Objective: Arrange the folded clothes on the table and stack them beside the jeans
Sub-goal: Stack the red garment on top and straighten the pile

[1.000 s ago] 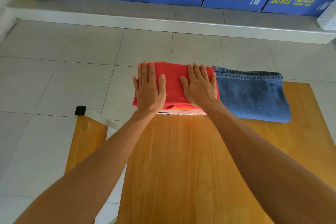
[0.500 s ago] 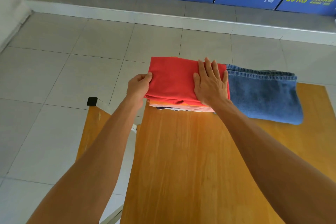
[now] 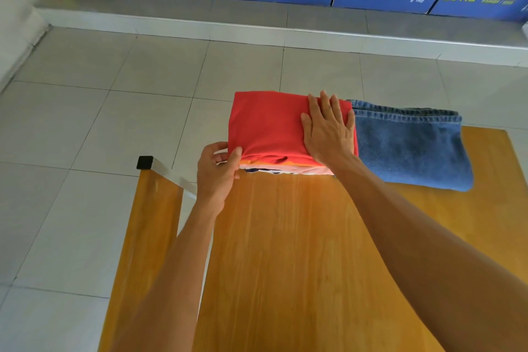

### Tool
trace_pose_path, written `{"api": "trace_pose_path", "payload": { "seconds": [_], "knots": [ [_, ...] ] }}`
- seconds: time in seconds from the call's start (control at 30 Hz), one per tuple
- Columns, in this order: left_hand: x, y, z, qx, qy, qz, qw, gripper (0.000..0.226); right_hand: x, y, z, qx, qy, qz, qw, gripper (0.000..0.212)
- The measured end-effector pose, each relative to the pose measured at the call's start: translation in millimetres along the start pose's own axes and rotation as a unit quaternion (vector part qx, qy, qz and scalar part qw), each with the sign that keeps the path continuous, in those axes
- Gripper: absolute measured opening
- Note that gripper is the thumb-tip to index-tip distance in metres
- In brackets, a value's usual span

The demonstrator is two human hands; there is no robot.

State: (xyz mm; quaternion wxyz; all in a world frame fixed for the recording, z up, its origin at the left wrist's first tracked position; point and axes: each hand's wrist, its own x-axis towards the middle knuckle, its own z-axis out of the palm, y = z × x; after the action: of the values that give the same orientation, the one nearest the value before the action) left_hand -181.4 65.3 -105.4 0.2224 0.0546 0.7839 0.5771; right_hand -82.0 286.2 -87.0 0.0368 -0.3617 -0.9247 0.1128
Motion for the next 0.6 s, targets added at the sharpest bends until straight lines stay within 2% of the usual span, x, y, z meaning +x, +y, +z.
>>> {"api": "trace_pose_path", "payload": {
  "seconds": [0.1, 0.2, 0.27, 0.3, 0.37, 0.43, 0.53, 0.6],
  "knots": [
    [1, -4, -10, -0.01, -0.017, -0.008, 1.0, 0.046, -1, 0, 0, -0.003, -0.003, -0.003, 1.0, 0.06],
    [3, 15, -16, 0.042, -0.036, -0.018, 0.998, 0.056, 0, -2, -2, -0.011, -0.012, 0.001, 1.0, 0.061],
    [2, 37, -14, 0.093, 0.021, 0.031, 0.995, 0.053, 1, -5, -5, -0.021, -0.006, 0.009, 1.0, 0.061],
    [0, 50, -9, 0.122, 0.066, 0.095, 0.986, 0.048, 1, -7, -7, -0.016, 0.0, 0.012, 1.0, 0.06],
    [-1, 73, 12, 0.202, 0.11, 0.264, 0.936, 0.041, 1, -14, -9, -0.004, 0.013, 0.005, 1.0, 0.06],
    [11, 86, 44, 0.304, 0.07, 0.358, 0.88, 0.038, 0, -21, -8, -0.007, 0.009, -0.018, 1.0, 0.06],
    [37, 73, 78, 0.455, -0.024, 0.323, 0.83, 0.05, -3, -20, -6, -0.028, 0.001, -0.005, 1.0, 0.059],
    [50, 49, 82, 0.493, -0.045, 0.288, 0.82, 0.06, -6, -12, -4, -0.029, -0.003, 0.038, 0.999, 0.061]
  ]
}}
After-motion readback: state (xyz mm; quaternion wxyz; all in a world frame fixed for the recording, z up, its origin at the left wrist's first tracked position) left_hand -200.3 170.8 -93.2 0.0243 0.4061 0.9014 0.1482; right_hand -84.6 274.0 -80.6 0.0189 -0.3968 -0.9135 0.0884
